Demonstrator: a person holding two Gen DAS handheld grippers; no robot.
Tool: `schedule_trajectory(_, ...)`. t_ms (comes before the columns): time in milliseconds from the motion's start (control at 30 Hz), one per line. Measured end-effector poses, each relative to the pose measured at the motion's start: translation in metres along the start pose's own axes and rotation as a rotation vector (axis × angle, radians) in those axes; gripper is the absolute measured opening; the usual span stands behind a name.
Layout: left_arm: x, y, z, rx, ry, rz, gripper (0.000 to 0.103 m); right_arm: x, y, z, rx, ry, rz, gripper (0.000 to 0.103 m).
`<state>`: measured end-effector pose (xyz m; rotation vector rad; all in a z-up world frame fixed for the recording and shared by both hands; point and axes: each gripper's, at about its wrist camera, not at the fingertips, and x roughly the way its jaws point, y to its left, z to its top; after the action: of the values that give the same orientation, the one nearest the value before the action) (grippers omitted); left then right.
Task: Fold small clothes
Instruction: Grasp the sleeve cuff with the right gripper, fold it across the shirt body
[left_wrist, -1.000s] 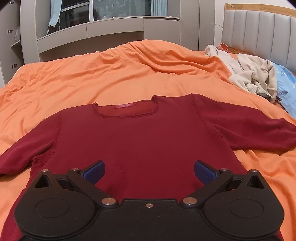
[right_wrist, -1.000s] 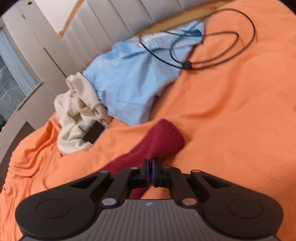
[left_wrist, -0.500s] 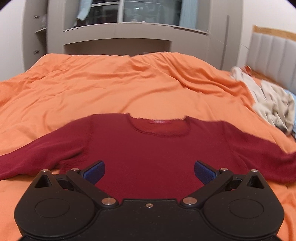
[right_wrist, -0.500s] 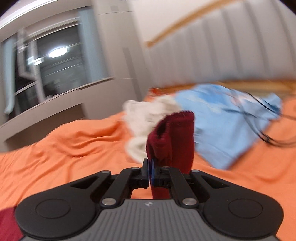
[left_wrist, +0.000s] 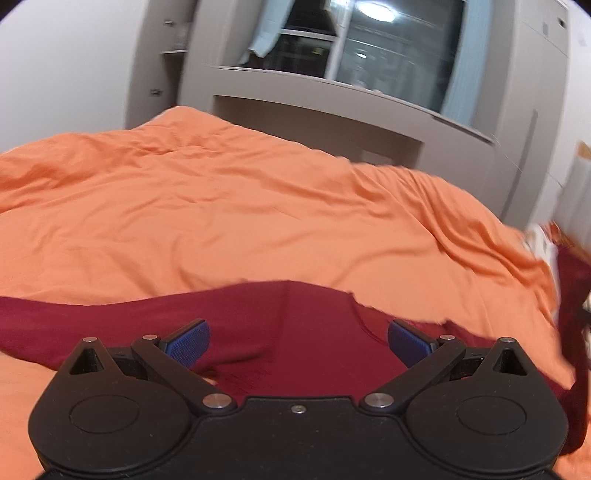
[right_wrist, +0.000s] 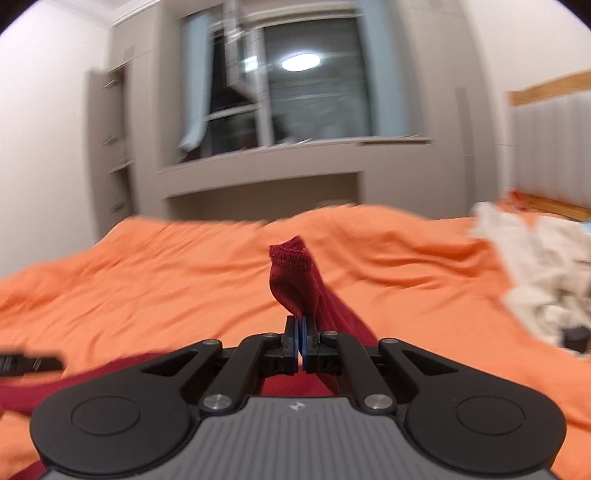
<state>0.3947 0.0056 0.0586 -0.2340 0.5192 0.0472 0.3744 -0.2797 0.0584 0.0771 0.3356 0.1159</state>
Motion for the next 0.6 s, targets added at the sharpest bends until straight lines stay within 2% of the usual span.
schedule_trajectory(167,0.003,0.018,0.007,-0.038,0.004,0.006,0.103,0.021,0.054,-0.031,-0.095,0.097,0.097,0.002)
schedule_trajectory(367,0.006,0.025,0.004,-0.032,0.021,0.008,0.103,0.028,0.089,-0.064,-0.164,0.218,0.158,0.003)
schedule_trajectory(433,0.008,0.026,0.002,-0.028,0.028,0.009,0.102,0.030,0.098,-0.071,-0.168,0.261,0.182,0.006)
schedule_trajectory(533,0.014,0.028,0.000,-0.031,0.047,0.000,0.102,0.022,0.097,-0.076,-0.170,0.317,0.230,0.019)
schedule_trajectory(600,0.018,0.028,-0.002,-0.039,0.069,-0.011,0.103,0.013,0.095,-0.077,-0.190,0.328,0.257,0.049)
